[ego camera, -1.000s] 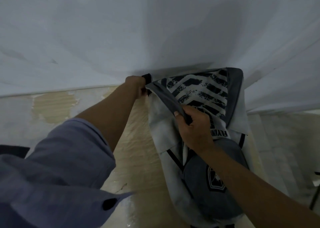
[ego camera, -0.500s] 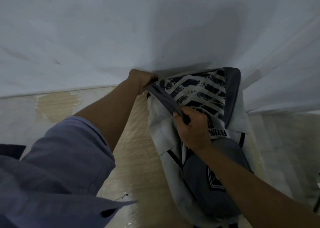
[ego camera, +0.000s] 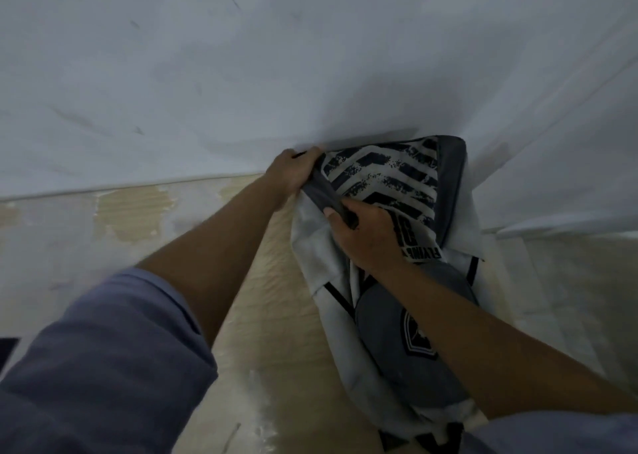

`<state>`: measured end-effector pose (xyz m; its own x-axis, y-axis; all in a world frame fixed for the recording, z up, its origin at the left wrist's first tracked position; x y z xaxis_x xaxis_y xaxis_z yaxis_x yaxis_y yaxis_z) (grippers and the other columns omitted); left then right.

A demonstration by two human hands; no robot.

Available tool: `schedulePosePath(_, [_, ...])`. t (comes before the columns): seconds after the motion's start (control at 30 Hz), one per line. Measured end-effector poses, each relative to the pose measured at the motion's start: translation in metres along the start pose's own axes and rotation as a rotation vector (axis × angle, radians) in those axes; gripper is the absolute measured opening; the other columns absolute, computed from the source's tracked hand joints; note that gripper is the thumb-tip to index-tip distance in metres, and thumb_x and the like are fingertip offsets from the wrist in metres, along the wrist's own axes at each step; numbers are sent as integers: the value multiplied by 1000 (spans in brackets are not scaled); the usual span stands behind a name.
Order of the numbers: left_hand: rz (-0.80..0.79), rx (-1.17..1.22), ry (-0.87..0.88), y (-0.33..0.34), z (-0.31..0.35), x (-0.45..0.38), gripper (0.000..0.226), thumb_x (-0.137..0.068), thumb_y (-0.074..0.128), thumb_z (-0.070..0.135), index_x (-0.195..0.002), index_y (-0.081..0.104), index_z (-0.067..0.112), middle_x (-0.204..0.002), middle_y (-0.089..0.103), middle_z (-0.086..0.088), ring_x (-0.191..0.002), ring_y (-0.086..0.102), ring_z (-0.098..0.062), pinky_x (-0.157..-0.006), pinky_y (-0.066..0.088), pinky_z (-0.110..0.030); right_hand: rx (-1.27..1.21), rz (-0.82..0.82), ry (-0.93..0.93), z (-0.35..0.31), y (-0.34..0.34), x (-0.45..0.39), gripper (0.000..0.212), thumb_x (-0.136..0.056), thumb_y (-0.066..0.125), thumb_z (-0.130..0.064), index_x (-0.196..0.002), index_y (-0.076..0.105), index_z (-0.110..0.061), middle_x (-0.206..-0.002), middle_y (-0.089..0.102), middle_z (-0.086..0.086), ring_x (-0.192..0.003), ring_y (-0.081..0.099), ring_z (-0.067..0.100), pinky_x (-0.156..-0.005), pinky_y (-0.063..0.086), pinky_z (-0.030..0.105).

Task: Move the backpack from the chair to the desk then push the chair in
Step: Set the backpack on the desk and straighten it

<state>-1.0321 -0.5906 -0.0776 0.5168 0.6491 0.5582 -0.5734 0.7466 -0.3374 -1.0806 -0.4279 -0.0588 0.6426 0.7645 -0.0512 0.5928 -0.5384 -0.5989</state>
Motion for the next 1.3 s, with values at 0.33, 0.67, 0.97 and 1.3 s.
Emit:
schedulePosePath(0.33, [334, -38, 28, 24, -64, 93, 110, -77, 59, 78, -160, 17, 19, -163, 24, -13, -144, 37, -34, -112, 39, -49, 180, 115, 8, 42, -63, 65, 34, -99, 60, -23, -126, 66, -3, -127, 67, 13, -122, 60, 27, -103, 50, 46])
schedulePosePath(0.67, [523, -6, -40, 95, -137, 164, 38, -83, 61, 64, -79, 54, 26, -130, 51, -14, -114, 57, -36, -100, 47, -53, 411, 171, 538, 145, -113, 172, 89, -87, 49, -72, -158, 22, -25, -167, 17, 8, -152, 20, 31, -119, 18, 59])
schedulePosePath(0.97, [566, 209, 21, 97, -156, 154, 36, -106, 38, 37, -83, 46, 10, -80, 54, -5, -77, 50, -21, -73, 40, -34, 48, -5, 624, 196, -85, 187, 90, -93, 50, -67, -162, 8, -27, -168, 16, 8, -151, 23, 35, -118, 30, 55])
schedulePosePath(1.3, [505, 243, 54, 87, -147, 124, 28, -104, 37, 41, -104, 50, 16, -92, 60, -1, -90, 58, -22, -84, 50, -42, 81, -22, 491, 181, -77, 159, 69, -105, 40, -49, -162, 10, -27, -165, 28, 6, -143, 38, 37, -113, 39, 49])
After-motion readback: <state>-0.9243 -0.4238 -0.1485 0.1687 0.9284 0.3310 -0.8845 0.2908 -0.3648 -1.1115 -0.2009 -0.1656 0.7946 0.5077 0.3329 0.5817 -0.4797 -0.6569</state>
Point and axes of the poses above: each hand's wrist, its own x-axis away from the middle knuckle, its own y-axis out of the palm, z = x × y, the point moved 9 cm from there along -x, towards the middle knuckle
